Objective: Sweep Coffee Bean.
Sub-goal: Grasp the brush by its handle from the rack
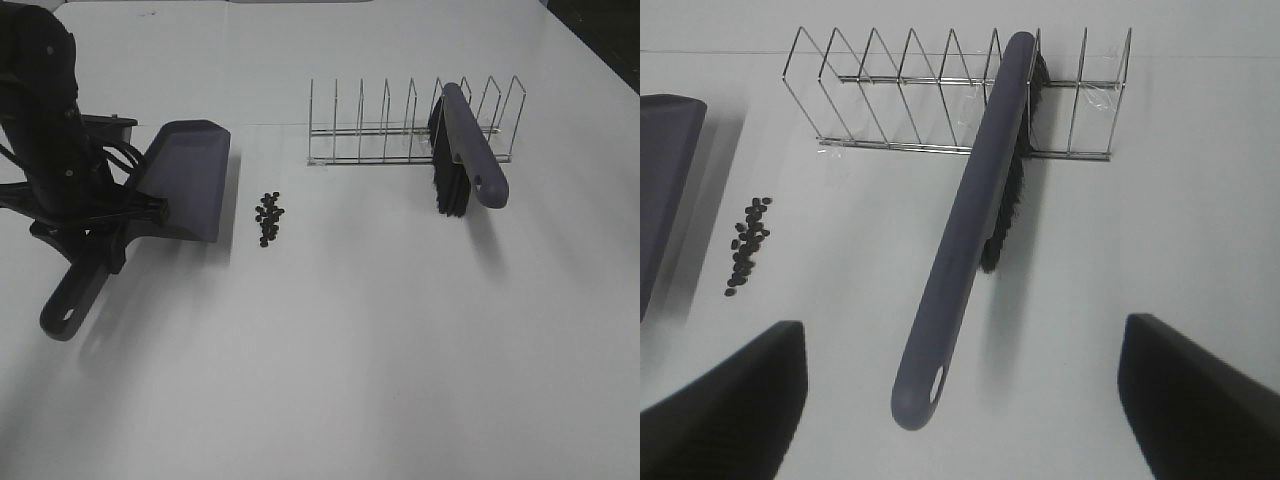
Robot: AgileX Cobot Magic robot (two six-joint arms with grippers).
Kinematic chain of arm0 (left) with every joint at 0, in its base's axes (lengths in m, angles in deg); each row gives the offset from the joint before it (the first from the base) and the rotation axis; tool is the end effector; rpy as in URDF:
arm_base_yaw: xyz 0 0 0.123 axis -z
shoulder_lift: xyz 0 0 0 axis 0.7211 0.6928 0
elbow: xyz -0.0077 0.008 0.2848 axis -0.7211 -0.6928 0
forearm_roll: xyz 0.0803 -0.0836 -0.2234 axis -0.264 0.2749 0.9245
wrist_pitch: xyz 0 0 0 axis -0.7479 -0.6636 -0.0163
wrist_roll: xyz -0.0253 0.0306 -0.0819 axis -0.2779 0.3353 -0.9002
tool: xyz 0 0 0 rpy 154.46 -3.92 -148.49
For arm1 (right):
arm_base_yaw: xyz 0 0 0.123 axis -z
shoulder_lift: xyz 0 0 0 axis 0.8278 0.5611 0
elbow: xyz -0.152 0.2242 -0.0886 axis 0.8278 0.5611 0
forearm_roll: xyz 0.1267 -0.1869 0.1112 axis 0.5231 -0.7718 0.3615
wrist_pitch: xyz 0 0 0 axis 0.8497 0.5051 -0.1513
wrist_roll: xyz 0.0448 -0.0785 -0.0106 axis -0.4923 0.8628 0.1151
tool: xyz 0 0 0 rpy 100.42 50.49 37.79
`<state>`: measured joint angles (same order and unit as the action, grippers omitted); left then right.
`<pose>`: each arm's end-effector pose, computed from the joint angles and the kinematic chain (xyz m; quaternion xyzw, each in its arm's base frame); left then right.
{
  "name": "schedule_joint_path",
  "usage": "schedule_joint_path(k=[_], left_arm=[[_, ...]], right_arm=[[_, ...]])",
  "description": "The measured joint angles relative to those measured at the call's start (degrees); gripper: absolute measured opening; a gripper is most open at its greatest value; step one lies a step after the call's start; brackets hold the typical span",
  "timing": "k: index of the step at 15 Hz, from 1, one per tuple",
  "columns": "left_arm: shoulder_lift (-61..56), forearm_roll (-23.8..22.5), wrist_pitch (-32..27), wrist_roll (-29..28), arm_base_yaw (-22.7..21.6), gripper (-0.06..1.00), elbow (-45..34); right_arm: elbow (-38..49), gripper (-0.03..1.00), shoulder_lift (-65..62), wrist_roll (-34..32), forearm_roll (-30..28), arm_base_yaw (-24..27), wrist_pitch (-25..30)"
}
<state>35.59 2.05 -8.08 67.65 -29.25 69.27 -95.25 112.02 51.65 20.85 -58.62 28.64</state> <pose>0.3606 -0.1090 0.1484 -0.0519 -0.9986 -0.0032 0.0008 0.3220 0.0307 0.3780 -0.0293 0.9416 0.0941 0.3219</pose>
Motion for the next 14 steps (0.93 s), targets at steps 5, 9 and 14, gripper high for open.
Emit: schedule_joint_path(k=[5, 9, 14], left_arm=[[0.0, 0.0, 0.0, 0.1, 0.0, 0.35, 0.0], [0.0, 0.0, 1.0, 0.2, 0.0, 0.35, 0.0], [0.0, 0.0, 2.0, 0.2, 0.0, 0.35, 0.0]], right_arm=[[-9.8, 0.73, 11.6, -3.8, -2.1, -1.3, 4.7], [-21.1, 0.73, 22.5, -10.4, -13.1, -9.1, 10.1], [-34.5, 0.7, 37.6, -12.4, -12.9, -9.9, 12.8]])
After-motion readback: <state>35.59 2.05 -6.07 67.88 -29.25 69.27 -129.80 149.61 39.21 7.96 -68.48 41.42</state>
